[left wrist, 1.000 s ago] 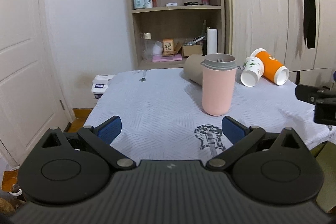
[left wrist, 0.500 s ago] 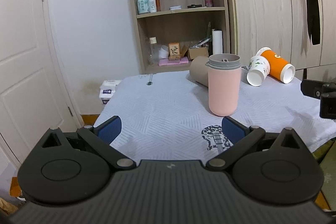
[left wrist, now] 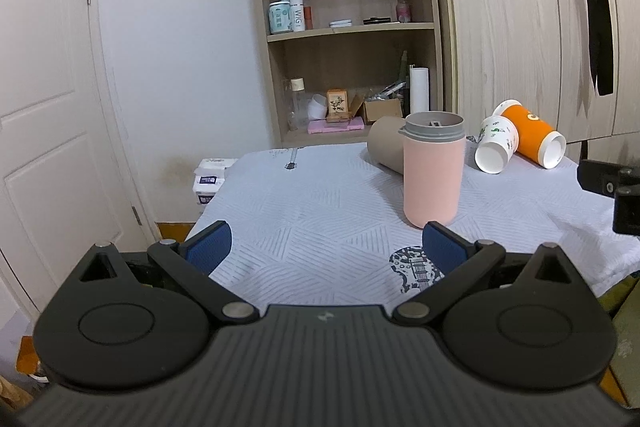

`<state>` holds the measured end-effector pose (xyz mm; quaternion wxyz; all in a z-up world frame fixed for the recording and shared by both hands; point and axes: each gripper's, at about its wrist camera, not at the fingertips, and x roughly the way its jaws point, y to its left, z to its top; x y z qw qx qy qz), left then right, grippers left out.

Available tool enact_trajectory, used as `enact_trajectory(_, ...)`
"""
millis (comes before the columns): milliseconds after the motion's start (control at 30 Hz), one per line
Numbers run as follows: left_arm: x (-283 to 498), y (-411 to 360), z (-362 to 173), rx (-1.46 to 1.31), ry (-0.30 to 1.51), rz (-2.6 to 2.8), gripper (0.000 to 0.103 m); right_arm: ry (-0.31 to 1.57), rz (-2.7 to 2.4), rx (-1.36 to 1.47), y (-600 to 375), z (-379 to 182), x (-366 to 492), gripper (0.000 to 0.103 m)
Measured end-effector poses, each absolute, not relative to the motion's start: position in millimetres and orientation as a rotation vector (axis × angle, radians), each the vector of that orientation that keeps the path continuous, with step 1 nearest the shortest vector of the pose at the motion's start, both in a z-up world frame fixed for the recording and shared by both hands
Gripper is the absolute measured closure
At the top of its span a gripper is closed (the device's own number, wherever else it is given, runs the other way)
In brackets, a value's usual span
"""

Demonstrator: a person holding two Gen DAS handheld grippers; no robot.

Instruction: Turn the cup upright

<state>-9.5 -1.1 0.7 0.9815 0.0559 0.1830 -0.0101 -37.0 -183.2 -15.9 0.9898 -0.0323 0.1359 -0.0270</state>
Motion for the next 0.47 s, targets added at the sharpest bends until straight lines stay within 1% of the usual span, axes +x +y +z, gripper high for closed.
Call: enact_trajectory(467,-13.3,1.4,0.8,0.105,0.351,-0.015,0.0,0.266,-0.055,-0.065,-183.0,-15.1,-37.7,0.0)
